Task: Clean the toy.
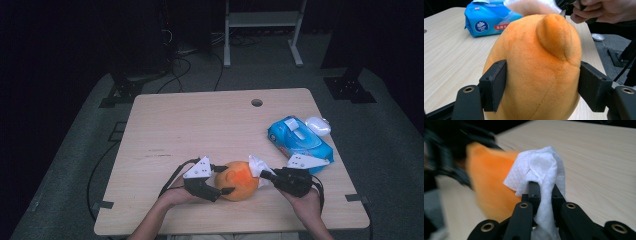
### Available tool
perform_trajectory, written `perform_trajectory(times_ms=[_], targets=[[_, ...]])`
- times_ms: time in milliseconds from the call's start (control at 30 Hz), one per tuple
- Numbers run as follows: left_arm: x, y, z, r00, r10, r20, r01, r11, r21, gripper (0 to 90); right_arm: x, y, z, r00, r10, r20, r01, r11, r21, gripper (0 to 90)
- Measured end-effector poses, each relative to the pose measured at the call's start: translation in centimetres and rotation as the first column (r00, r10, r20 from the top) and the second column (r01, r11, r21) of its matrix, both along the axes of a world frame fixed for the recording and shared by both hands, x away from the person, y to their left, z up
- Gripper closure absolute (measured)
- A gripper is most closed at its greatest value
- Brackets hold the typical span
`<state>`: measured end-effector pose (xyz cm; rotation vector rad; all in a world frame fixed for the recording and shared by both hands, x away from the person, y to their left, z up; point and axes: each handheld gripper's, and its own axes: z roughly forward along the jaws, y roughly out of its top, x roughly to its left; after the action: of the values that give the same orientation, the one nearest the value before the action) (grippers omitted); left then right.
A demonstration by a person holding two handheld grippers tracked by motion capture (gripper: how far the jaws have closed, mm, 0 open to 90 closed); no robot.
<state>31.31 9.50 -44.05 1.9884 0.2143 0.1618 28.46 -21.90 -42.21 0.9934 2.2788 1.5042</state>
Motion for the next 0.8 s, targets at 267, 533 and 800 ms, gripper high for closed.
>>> perform_trajectory(times_ms=[267, 533, 800], targets=[[0.3, 0.4, 0.0, 0.9999, 0.006, -0.010, -0.006, 0.9999, -0.010, 29.1, 0.2, -0.2, -0.1, 0.9981, 0.058, -0.023, -0.059, 0.996, -0.067, 82.8], [0.0, 0.1, 0.0, 0.9999, 0.010, -0.004, -0.010, 1.0000, -0.001, 29.0, -0.7, 1.1, 0.6, 0.9958, 0.090, 0.016, -0.088, 0.989, -0.123, 58.6], [0.0, 0.0, 0.0, 1.0000, 0.001, 0.003, -0.001, 1.0000, 0.001, 29.0, -0.4, 0.5, 0.8, 0.9861, 0.163, -0.035, -0.163, 0.986, -0.021, 46.6]])
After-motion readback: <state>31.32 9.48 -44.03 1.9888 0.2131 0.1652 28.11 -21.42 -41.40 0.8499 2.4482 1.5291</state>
